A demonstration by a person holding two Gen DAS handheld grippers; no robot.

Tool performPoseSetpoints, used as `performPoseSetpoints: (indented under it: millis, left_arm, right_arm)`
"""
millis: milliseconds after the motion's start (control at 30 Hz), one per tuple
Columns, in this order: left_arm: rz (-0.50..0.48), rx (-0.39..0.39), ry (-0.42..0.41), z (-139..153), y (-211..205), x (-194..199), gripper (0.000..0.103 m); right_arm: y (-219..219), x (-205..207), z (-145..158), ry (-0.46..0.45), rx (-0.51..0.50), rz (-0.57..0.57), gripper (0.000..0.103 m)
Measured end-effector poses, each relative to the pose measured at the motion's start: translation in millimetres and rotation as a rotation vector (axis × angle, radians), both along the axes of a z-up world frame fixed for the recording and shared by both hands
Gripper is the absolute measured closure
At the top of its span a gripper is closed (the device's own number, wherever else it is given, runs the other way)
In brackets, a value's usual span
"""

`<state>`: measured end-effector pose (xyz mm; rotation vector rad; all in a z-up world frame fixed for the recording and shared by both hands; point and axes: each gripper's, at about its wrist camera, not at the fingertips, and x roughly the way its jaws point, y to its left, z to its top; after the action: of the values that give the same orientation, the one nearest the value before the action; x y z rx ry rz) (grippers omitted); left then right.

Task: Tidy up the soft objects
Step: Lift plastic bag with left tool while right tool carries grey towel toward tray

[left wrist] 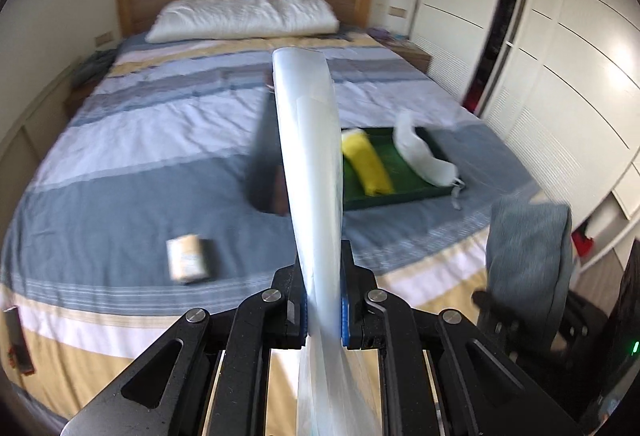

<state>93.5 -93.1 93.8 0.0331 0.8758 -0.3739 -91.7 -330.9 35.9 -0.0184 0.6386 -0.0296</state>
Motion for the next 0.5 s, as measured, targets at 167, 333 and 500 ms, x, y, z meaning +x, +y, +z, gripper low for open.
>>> performPoseSetpoints:
  millis: [167, 333, 500]
  left_arm:
    - [-0.061, -0.012, 0.043, -14.0, -54.9, 9.7, 0.094]
    - [-0.084, -0.030, 0.078, -23.1, -104.7, 37.1, 0.094]
    - [-0.083, -0.059, 0.112, -32.4, -147.9, 73.4, 0.094]
  right_arm:
    - [-66.6, -1.7, 7.8, -0.006, -0.004, -0.065, 0.076]
    - [-103.9, 15.2, 11.4, -0.005, 0.000, -0.085, 0.076]
    - [-134.7, 46.2, 5.8, 0.021, 0.000, -0.091, 0.076]
